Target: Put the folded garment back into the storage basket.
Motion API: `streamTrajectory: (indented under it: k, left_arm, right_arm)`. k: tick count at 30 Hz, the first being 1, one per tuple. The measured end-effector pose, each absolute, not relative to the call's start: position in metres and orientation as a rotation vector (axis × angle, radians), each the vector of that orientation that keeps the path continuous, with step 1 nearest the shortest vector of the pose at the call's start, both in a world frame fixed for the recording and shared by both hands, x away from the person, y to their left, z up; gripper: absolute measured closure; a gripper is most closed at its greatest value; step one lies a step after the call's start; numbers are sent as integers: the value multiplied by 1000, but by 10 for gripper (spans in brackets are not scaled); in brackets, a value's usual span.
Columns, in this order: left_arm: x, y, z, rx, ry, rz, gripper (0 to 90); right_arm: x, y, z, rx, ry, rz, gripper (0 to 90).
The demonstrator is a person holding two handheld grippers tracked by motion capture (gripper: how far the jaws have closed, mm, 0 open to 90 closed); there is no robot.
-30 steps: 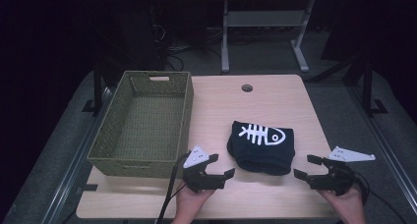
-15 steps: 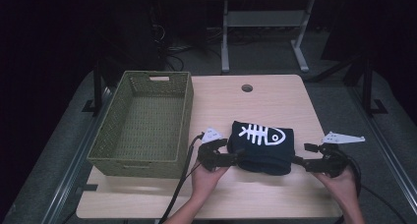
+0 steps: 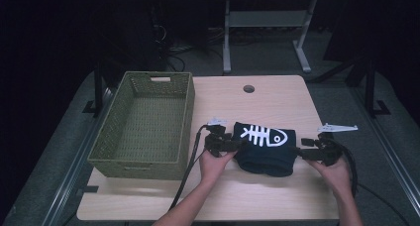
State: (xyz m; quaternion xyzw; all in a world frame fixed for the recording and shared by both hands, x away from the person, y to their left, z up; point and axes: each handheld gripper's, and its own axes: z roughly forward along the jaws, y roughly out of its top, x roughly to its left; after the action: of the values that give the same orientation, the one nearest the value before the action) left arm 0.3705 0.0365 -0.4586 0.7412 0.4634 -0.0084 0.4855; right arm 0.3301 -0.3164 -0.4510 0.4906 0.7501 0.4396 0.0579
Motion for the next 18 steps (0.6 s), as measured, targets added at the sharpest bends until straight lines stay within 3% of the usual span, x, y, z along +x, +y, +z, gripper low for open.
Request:
streamTrajectory:
  k: [18]
  left_arm:
    - [381, 35, -478, 1810, 1159, -95, 388]
  right_arm:
    - [338, -303, -472, 1597, 2261, 1286, 421]
